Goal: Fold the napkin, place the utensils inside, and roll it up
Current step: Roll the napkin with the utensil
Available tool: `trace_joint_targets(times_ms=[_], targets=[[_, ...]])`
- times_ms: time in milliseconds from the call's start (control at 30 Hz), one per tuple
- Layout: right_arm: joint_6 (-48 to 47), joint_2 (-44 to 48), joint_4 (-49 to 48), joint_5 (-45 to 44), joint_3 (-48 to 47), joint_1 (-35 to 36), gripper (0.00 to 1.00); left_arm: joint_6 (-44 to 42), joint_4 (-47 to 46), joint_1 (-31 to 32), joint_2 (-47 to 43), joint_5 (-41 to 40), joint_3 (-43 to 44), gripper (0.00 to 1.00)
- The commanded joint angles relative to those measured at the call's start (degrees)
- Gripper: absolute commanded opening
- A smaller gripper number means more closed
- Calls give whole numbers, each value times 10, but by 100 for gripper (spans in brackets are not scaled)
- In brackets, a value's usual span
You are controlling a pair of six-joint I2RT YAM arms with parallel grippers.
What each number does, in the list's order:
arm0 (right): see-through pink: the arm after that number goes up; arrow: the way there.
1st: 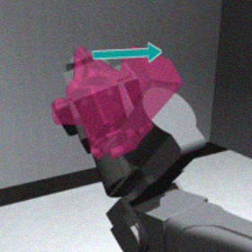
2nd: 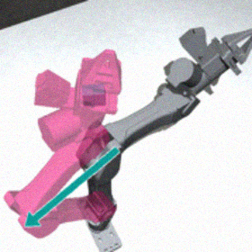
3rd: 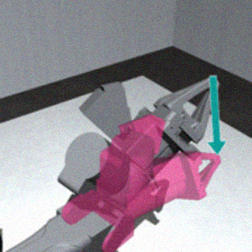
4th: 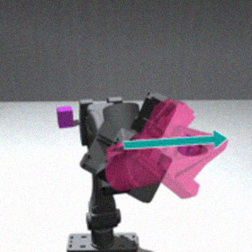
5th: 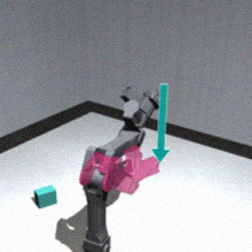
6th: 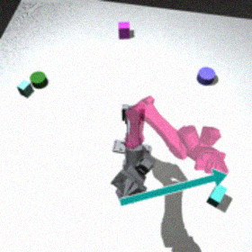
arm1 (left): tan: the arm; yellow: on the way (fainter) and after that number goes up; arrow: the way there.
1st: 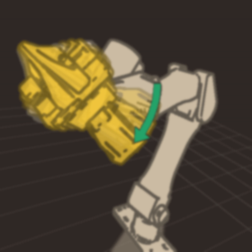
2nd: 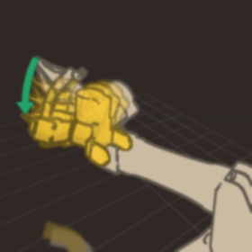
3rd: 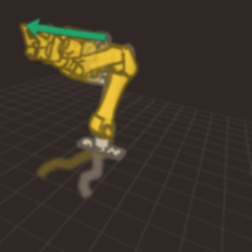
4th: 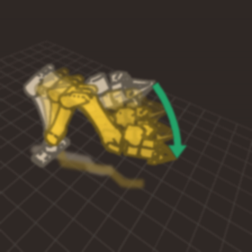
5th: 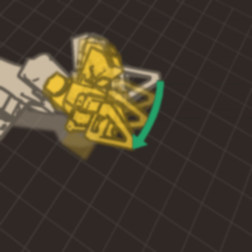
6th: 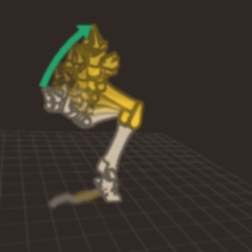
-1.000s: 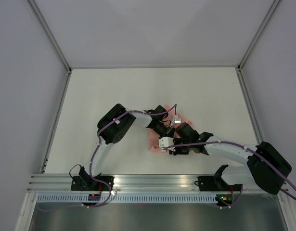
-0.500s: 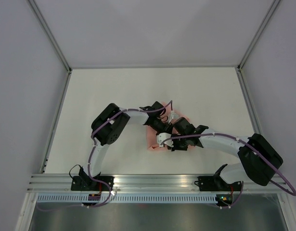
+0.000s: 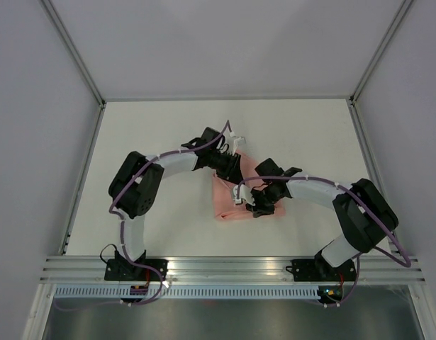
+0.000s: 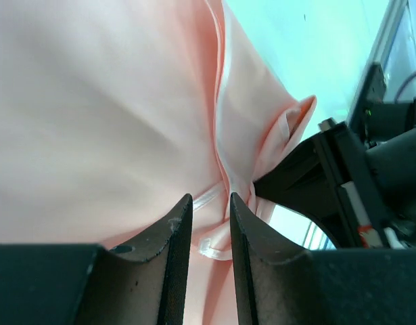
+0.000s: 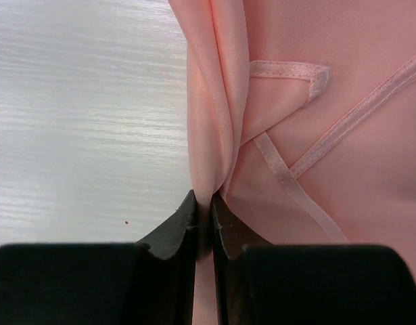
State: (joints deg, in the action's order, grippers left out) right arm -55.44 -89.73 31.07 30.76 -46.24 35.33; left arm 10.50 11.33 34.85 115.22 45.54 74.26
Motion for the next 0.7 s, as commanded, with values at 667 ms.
trace_joint_targets(times_ms=[667], targets=[[-144,-283,297,122,-184,-94,11,-141,-298,153,-432,-453,-373,35]])
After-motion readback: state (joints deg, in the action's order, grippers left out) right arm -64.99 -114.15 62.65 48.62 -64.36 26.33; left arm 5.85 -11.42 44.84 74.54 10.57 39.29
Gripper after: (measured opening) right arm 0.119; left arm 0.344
